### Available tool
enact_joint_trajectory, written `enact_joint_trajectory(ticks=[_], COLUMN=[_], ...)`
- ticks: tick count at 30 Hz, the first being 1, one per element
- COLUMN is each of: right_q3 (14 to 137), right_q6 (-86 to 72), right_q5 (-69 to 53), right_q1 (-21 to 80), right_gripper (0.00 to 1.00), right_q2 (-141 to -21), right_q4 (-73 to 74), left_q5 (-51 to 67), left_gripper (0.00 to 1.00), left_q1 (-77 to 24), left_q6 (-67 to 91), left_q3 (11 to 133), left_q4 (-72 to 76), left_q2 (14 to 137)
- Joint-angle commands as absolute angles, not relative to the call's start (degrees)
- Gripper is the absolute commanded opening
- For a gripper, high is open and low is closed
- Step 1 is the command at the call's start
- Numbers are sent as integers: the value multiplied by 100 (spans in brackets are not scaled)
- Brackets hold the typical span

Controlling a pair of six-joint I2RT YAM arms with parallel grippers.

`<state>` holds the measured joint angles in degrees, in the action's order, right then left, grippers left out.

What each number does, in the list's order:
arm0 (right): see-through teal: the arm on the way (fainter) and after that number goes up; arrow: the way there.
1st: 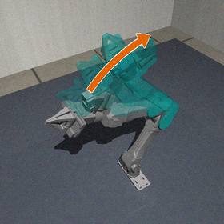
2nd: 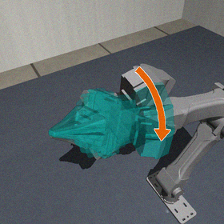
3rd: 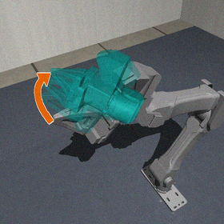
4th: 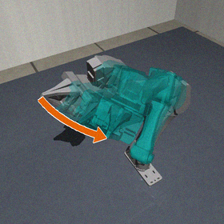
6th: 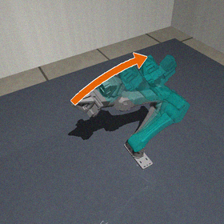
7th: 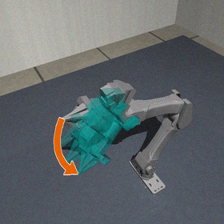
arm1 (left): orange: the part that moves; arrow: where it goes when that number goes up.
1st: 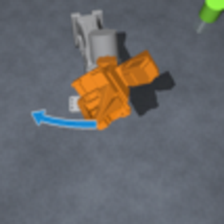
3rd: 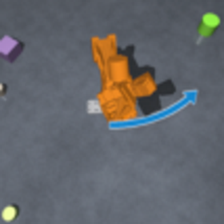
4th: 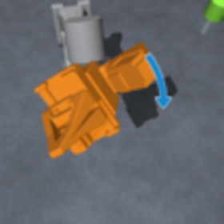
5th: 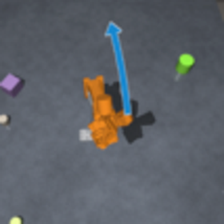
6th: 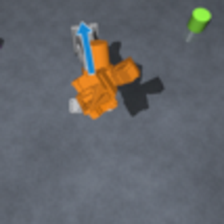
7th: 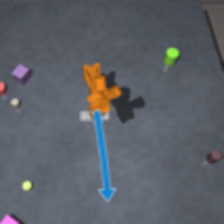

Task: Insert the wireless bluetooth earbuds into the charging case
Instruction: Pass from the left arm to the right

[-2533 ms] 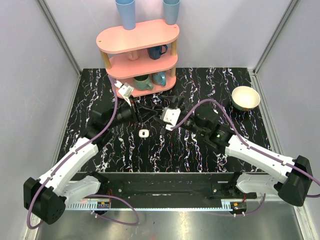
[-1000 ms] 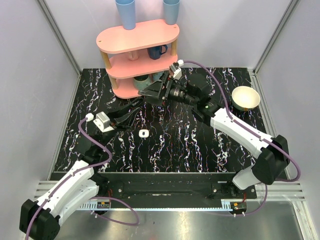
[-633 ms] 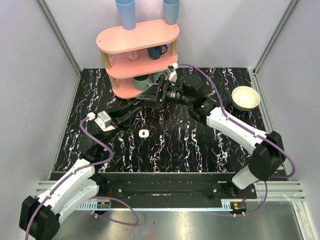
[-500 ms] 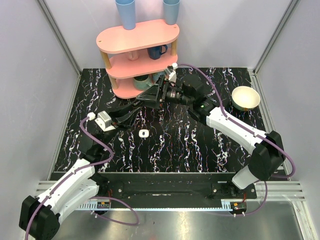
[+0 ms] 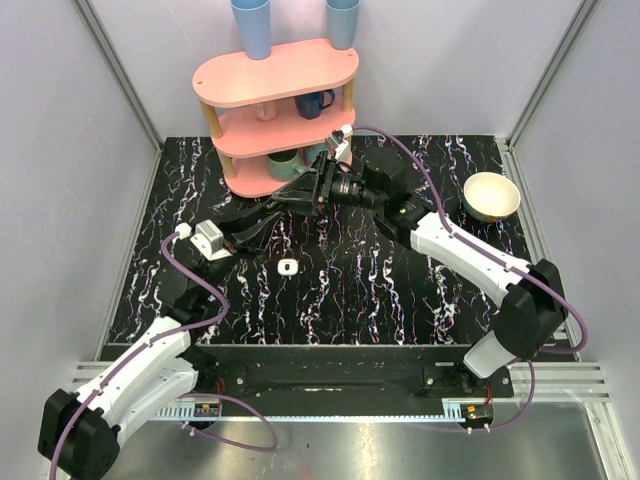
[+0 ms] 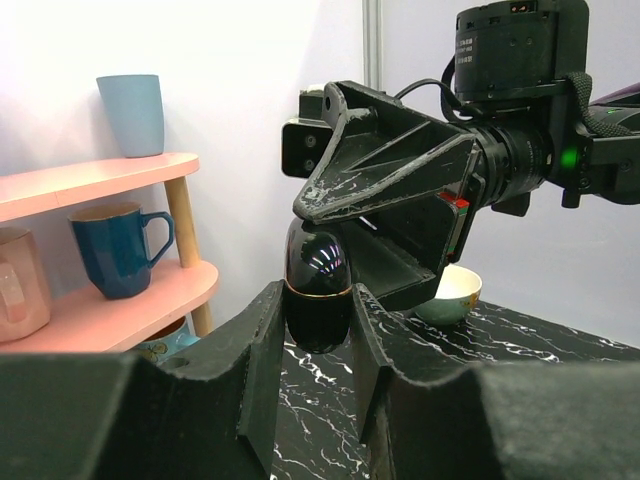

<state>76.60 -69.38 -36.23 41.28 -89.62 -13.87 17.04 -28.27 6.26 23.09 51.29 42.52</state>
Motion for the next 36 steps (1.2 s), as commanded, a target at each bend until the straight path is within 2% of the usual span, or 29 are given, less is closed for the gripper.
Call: enact_joint_trajectory(ticks=[1,3,7,8,11,20,23,27,36], right_q3=[7936,7945,7989,7989,7998,7998,7998,7998,7928], right_q6=[-6987,-6987,-6970,-6978,-6987,-7014,-7005,-7014,-7031], right_q5=[-3902,-3929,-3973,-3981,-4008,-4025,-4043,-4069,-4008], right_q1=[4192,4184,4184,4192,4192,4184,4184,4192,4192], right_gripper=[48,42,41,41,41,39,39,39,38], right_q2=[-8991,-8991,-9035,-9018,-9053,-9062,-9070,-9088,-9027], right_q4=[-1644,-1670,-1661,-1652,-1661,-1670,-1661,-1670,-1793], left_q5=[1600,1600,1643,1644,1661,1731,1732,1723,1731], left_gripper=[0,0,9,16,17,31,31,39,40], left_q1=[-2848,-2856,-2856,-2848,-2856,-2856,-2856,-2856,-2856], left_q6=[580,598,685,694,721,747,756,782,800], left_q3=[2426,2434,2435,2435,2443,2478,2479,2496,2487], left_q4=[5388,5362,5326,5326,5335,5344,5344,5344,5309], left_q2=[4298,4307,4315,4315,4324,4386,4403,4438,4430])
